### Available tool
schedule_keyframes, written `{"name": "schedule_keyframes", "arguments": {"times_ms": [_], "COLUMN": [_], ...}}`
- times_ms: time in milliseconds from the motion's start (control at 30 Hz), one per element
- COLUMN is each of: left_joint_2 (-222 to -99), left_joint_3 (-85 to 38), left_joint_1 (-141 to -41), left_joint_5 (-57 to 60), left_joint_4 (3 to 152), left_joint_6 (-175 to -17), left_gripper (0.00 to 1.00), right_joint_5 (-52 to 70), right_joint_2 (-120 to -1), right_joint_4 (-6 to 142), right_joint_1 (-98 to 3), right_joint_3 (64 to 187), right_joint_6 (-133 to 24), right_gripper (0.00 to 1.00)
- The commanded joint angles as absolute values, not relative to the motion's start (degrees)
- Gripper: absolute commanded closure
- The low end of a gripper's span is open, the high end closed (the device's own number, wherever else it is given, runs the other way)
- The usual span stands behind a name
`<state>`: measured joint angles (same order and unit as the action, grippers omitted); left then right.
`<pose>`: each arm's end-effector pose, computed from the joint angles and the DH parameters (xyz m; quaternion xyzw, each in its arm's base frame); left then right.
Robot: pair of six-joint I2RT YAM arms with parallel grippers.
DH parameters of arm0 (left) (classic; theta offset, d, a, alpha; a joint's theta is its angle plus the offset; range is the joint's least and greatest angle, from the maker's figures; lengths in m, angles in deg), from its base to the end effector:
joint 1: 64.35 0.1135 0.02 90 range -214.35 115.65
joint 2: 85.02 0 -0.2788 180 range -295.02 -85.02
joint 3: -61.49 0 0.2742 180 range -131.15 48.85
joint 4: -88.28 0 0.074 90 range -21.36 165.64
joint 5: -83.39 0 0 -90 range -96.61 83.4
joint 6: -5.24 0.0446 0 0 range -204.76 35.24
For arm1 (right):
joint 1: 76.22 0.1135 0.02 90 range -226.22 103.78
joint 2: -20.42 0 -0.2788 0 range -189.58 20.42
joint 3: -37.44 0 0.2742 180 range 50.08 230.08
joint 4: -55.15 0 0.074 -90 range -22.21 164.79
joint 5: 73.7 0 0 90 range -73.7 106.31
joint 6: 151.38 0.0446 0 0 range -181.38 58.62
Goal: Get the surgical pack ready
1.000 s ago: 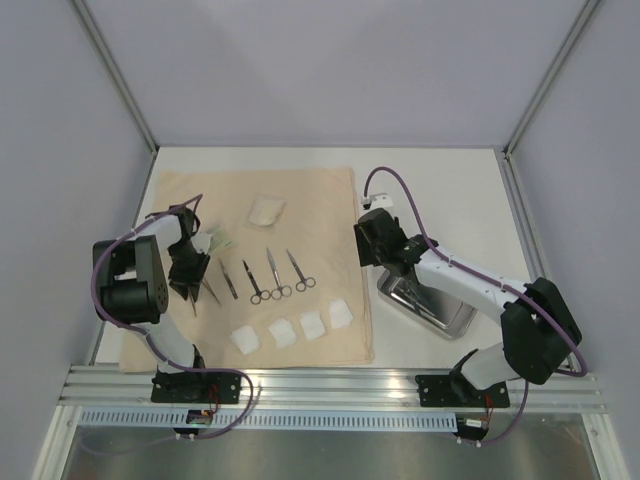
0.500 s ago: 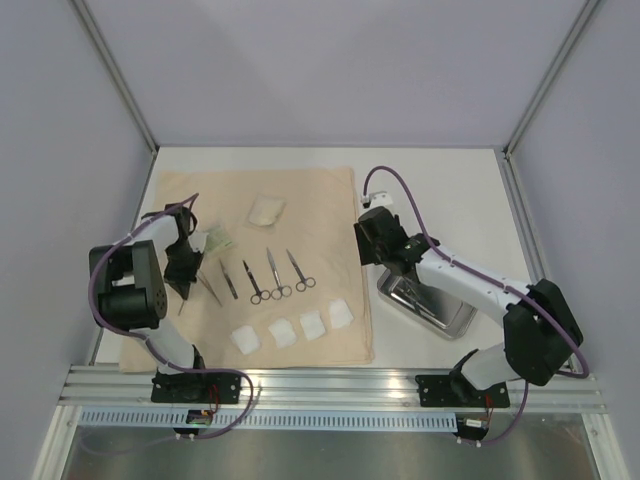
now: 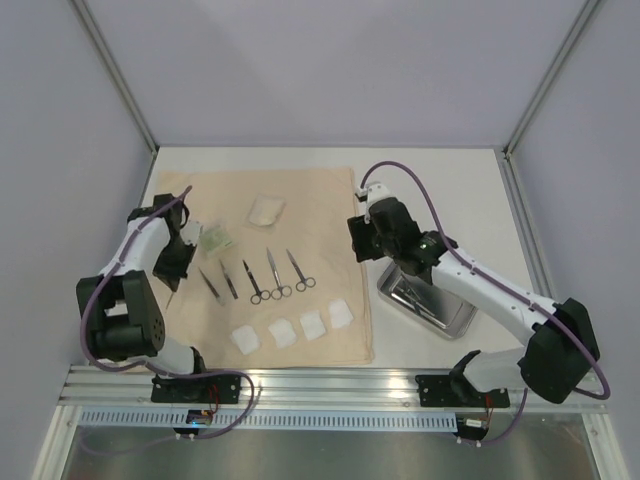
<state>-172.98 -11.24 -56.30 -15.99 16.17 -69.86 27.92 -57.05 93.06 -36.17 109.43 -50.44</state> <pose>0.2763 0.0464 0.2022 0.0576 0.9947 0.0847 0.0064 0.2492 0.1977 0.2786 -0.1909 0.8944 0.0855 0.3953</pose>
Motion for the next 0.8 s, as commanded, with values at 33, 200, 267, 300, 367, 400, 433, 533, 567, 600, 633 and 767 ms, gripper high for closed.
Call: {"name": "schedule_keyframes", "arguments": {"times_ms": [33, 200, 267, 300, 367, 400, 433, 533, 567, 600, 633, 767], "left_joint_2": [-164.57, -161.92, -161.92, -161.66, -160.43, -159.9, -158.68, -155.43, -154.55, -153.84, -152.79, -151.38], "left_joint_3": [-20.81, -36.81, -39.03, -40.0, -40.01, -40.01, -40.09, -39.92, -39.74, -39.4, -39.3, -38.16], "left_joint_1": [-56.27, -56.35, -56.36, -56.44, -56.7, -56.79, -57.06, -57.41, -57.67, -57.67, -57.76, -57.85], "left_joint_5": [-9.62, 16.3, 26.59, 29.23, 35.46, 36.71, 37.77, 44.95, 46.29, 47.44, 49.71, 53.77], "left_joint_4": [14.56, 10.87, 10.16, 10.25, 10.77, 11.38, 11.65, 12.09, 12.35, 12.18, 12.18, 11.13], "left_joint_6": [-68.68, -70.26, -71.22, -71.4, -71.84, -71.84, -71.75, -69.92, -69.47, -69.03, -68.33, -66.92], "left_gripper": [1.0, 1.0, 1.0, 1.0, 1.0, 1.0, 1.0, 1.0, 1.0, 1.0, 1.0, 1.0], "right_joint_5": [17.9, 1.15, -4.06, -9.05, -12.6, -14.7, -15.33, -17.17, -18.14, -20.41, -21.39, -24.91], "right_joint_2": [-52.89, -50.51, -51.21, -52.61, -54.72, -57.34, -58.76, -63.59, -64.65, -66.57, -67.46, -71.68], "right_joint_4": [88.27, 74.85, 64.61, 61.4, 54.82, 53.91, 53.55, 53.11, 51.37, 50.22, 49.42, 49.06], "right_joint_1": [-35.88, -35.79, -35.7, -35.62, -34.65, -33.87, -33.42, -32.02, -31.84, -31.75, -31.31, -29.38], "right_joint_3": [111.51, 111.95, 112.3, 112.74, 114.31, 116.85, 118.7, 124.86, 126.09, 127.41, 129.68, 135.23], "right_joint_6": [-53.82, -52.95, -49.88, -48.82, -45.93, -45.13, -44.68, -42.93, -40.75, -39.68, -38.71, -37.82], "right_gripper": [0.38, 0.3, 0.25, 0.23, 0.21, 0.21, 0.21, 0.21, 0.23, 0.24, 0.26, 0.3]}}
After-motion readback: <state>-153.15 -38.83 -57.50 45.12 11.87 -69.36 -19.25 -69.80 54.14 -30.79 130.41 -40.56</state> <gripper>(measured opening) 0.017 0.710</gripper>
